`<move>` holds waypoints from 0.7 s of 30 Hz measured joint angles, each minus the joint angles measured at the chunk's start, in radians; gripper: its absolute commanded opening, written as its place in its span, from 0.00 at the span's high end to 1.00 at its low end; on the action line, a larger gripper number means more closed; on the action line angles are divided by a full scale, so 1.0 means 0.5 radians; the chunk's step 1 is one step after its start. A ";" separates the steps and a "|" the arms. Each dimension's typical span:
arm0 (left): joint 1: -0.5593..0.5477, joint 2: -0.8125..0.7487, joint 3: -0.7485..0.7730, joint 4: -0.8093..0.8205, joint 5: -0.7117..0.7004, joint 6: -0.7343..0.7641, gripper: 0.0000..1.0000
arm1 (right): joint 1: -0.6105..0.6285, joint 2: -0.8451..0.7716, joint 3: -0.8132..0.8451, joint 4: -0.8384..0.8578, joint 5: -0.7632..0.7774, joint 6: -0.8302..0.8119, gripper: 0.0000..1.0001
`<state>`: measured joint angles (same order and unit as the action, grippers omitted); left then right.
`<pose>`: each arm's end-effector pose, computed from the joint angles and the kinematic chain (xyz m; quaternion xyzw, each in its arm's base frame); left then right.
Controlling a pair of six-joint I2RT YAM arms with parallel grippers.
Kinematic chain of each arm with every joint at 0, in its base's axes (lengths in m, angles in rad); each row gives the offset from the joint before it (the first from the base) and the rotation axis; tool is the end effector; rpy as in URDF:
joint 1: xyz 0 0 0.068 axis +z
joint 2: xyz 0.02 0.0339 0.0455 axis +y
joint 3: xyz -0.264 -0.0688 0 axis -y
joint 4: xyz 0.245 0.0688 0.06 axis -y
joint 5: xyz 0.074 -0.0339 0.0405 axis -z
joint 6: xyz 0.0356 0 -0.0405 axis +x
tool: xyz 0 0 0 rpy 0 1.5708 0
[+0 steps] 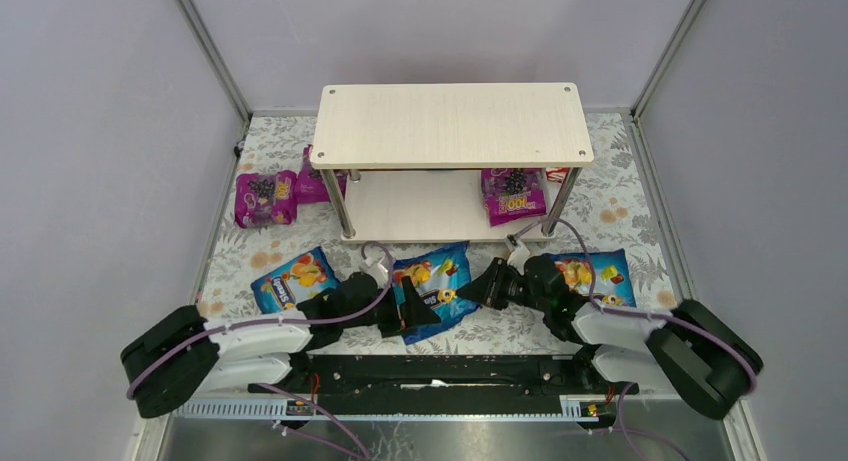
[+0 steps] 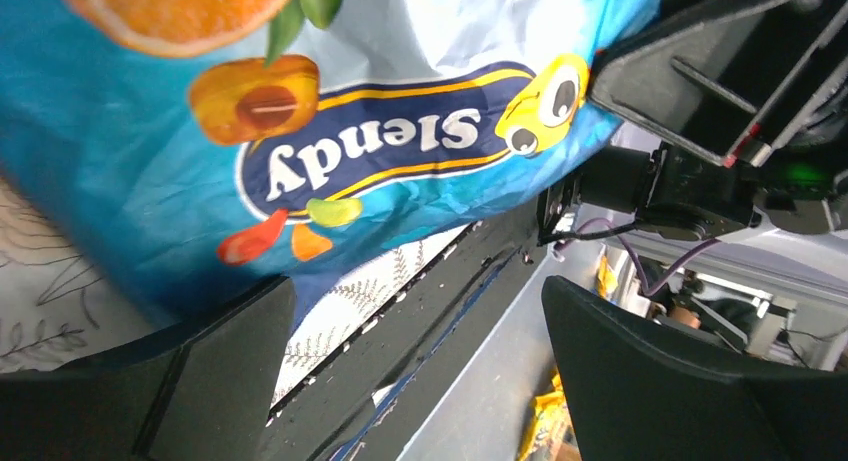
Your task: Place and organize the candy bags onto the shelf
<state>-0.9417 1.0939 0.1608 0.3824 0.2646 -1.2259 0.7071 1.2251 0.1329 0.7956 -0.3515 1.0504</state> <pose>0.1015 -0.1552 0.1302 -0.0588 0.8655 -0.4816 0.1247 0.1436 0.1388 0.1406 0.0327 0.7976 0.5406 0.2655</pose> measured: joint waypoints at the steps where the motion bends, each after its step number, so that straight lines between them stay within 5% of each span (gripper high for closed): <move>1: 0.000 -0.063 0.026 -0.104 -0.035 0.046 0.01 | 0.005 -0.092 0.012 -0.098 0.010 -0.030 1.00; 11: 0.017 -0.558 0.521 -0.889 -0.524 0.533 0.01 | 0.024 -1.100 0.272 -1.505 0.202 -0.540 1.00; 21: 0.021 -0.508 1.142 -1.161 -1.003 1.101 0.01 | 0.024 -1.289 0.980 -2.480 0.098 -0.970 1.00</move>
<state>-0.9310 0.8398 0.7319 -0.1982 -0.2367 -0.6754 0.7193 0.5804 0.6231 -0.4442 -0.3027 0.5655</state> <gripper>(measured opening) 0.987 0.228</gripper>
